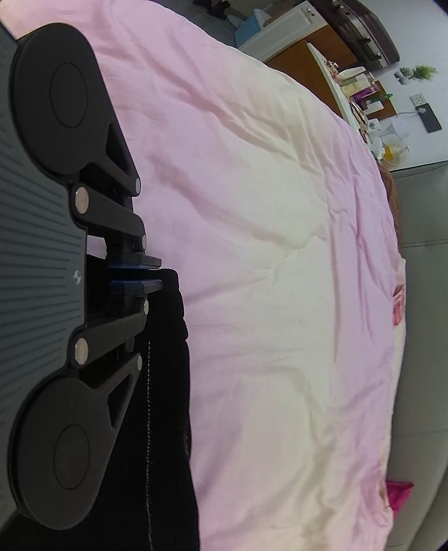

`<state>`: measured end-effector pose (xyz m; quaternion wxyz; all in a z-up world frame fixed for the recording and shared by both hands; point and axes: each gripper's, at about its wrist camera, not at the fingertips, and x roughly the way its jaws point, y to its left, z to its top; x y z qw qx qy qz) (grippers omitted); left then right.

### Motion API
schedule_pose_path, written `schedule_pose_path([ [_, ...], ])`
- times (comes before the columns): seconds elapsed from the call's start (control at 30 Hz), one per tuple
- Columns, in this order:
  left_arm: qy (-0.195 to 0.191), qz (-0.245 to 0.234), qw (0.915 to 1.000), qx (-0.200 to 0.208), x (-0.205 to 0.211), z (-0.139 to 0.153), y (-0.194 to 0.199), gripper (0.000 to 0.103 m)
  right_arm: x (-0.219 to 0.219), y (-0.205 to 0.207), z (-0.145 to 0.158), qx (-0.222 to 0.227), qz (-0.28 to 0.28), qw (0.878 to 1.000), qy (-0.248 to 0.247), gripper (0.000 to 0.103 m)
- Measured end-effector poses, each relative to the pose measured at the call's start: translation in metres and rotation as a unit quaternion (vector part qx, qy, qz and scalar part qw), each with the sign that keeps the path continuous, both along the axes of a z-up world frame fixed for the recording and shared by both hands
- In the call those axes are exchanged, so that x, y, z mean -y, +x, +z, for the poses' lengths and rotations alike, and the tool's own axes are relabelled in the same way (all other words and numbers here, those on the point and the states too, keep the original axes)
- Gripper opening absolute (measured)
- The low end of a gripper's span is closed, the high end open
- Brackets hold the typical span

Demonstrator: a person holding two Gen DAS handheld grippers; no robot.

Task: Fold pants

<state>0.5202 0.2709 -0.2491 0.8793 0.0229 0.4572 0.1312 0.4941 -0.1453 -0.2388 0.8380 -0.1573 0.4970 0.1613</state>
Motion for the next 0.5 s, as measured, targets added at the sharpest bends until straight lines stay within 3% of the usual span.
schedule_pose_path([
  [0.07,0.032,0.02,0.9989,-0.027,0.0,-0.007,0.003,0.0,0.012,0.003,-0.002,-0.007,-0.021,1.0,0.004,0.073],
  [0.13,0.031,0.034,0.9968,-0.065,-0.012,-0.013,-0.003,0.0,0.024,0.007,-0.005,-0.016,-0.05,0.999,0.009,0.073],
  [0.2,0.012,0.047,0.9979,-0.042,-0.025,0.001,-0.023,0.002,0.034,0.009,-0.005,-0.023,-0.063,0.998,0.006,0.073],
  [0.23,-0.001,0.045,0.9986,-0.028,-0.028,0.012,-0.035,0.009,0.036,0.009,-0.005,-0.024,-0.061,0.998,-0.001,0.073],
  [0.3,0.0,0.037,0.9993,-0.007,-0.026,0.034,-0.057,0.012,0.041,0.007,-0.002,-0.018,-0.056,0.998,-0.026,0.073],
  [0.4,0.006,0.005,0.9998,0.018,-0.006,0.068,-0.084,0.012,0.059,0.0,0.009,0.003,-0.069,0.997,-0.023,0.073],
  [0.5,-0.02,-0.017,0.9991,0.033,0.023,0.094,-0.104,0.017,0.088,-0.018,0.018,0.036,-0.104,0.994,-0.021,0.073],
])
